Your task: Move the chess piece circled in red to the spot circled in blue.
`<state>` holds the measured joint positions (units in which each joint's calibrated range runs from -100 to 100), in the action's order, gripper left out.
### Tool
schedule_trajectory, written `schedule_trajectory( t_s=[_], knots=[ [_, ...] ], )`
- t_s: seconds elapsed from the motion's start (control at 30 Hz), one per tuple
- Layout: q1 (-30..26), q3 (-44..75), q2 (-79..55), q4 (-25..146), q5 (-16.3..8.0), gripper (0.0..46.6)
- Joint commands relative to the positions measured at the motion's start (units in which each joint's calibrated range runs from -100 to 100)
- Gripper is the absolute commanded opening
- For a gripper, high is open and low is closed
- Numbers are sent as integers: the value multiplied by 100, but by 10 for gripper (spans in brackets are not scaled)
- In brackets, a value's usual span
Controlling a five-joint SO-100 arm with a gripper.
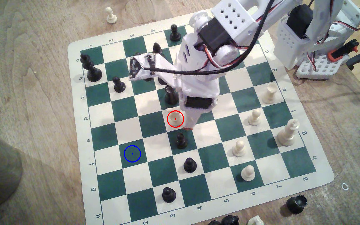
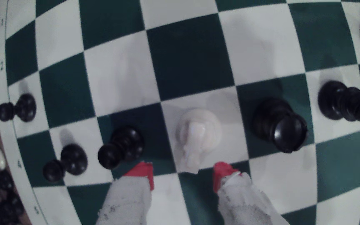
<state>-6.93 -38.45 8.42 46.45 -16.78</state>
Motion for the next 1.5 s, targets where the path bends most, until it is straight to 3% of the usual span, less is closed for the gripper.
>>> schedule_trajectory(
  t_s=[0.0,0.53,0.77,0.9,1.47],
  knots=[
    [111,282,58,-182,39,144],
    [290,282,-87,-763,122,129],
    [259,264,-53,-698,147,76],
    [220,264,-44,-690,176,2],
    [48,301,610,-460,142,2]
  ],
)
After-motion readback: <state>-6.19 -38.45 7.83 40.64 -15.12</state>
